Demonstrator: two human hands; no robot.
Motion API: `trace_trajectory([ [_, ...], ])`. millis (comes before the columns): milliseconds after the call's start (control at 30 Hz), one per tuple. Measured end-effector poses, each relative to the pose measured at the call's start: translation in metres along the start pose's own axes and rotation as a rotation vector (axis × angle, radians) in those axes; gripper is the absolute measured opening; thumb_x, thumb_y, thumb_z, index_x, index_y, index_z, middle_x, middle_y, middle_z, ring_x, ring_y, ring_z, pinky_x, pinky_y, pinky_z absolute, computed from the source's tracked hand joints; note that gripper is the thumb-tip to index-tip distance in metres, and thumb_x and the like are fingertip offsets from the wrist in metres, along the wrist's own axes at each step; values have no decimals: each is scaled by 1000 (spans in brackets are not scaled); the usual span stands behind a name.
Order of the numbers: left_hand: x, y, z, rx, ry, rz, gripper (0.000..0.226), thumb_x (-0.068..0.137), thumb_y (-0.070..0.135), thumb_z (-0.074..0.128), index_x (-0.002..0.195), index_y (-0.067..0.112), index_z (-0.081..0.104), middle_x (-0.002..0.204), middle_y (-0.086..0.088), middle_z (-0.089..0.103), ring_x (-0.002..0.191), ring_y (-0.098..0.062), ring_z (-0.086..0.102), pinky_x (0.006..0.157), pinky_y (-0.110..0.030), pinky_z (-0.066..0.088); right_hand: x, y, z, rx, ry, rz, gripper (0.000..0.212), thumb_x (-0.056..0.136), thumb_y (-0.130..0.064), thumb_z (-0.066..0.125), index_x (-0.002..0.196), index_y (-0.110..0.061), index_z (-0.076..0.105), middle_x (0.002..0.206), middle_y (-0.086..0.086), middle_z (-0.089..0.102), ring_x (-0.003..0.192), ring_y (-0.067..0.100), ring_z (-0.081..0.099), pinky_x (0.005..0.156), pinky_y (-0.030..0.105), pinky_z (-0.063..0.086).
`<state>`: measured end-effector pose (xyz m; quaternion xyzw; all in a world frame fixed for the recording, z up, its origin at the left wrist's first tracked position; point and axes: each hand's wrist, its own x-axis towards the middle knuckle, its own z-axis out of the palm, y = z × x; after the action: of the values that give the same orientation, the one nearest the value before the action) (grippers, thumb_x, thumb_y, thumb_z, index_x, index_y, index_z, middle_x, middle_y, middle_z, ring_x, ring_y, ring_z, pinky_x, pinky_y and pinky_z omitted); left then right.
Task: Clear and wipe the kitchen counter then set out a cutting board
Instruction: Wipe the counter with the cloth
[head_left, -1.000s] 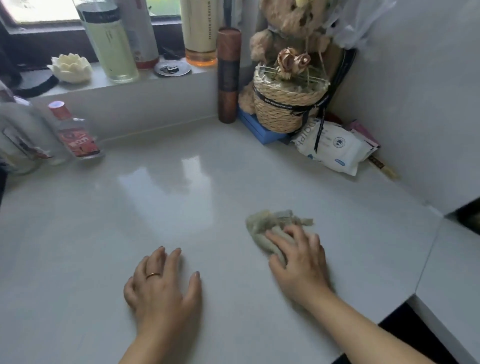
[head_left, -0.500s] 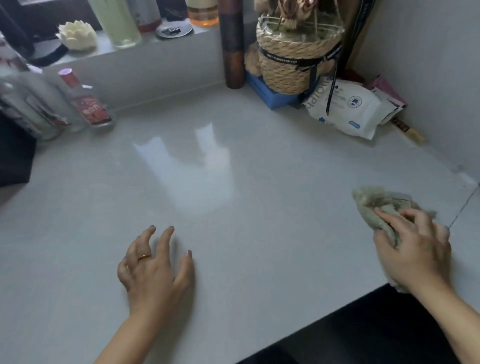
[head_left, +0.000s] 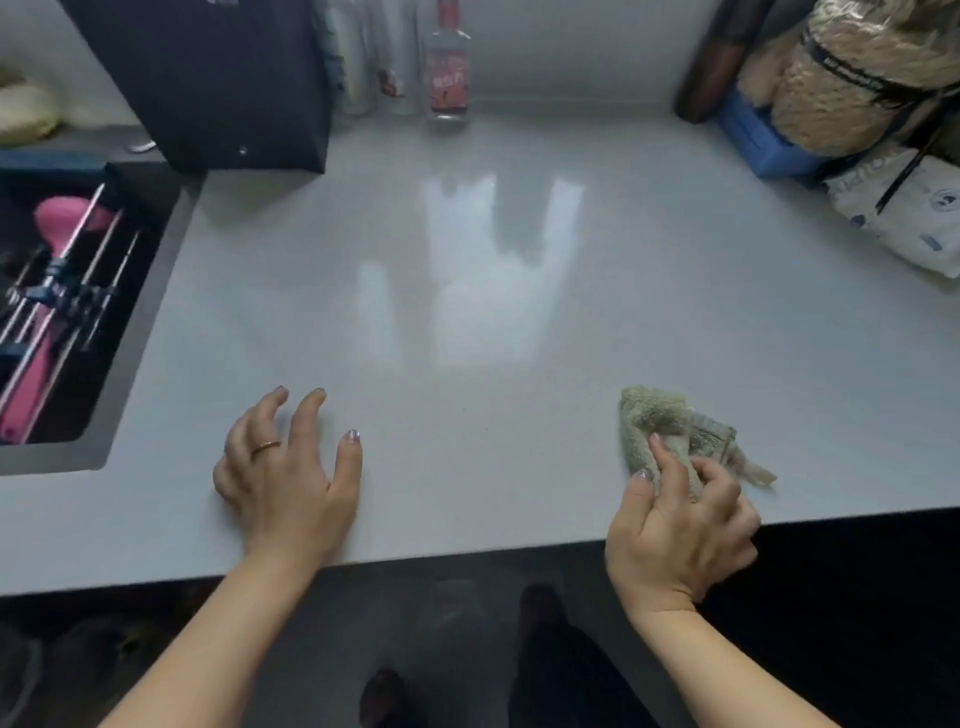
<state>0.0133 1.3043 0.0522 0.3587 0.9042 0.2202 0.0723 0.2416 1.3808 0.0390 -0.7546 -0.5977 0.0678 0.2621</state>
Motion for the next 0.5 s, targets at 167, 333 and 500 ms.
trace_trajectory([
  [167,4,-51,-31,-2,55,49,57,76,42,40,127,18,47,142,-12,35,131,-33,23,105,-52,16,-91,-83,22,-7,-81,-126,46,77,-35,35,106,-26,69,115,11,59,105,33,44,84,51,41],
  [333,6,-92,-60,-7,50,6,59,77,43,36,129,18,45,143,-12,34,132,-31,22,105,-53,16,-113,-108,26,-5,-311,-264,41,87,-31,37,123,-31,56,127,5,45,114,25,33,93,36,24],
  [500,6,-113,-73,16,18,-30,62,76,45,31,131,19,43,144,-12,35,133,-30,22,106,-52,15,-28,-56,-4,88,-168,-83,53,80,-27,33,118,-5,61,120,29,49,115,42,40,102,40,25],
])
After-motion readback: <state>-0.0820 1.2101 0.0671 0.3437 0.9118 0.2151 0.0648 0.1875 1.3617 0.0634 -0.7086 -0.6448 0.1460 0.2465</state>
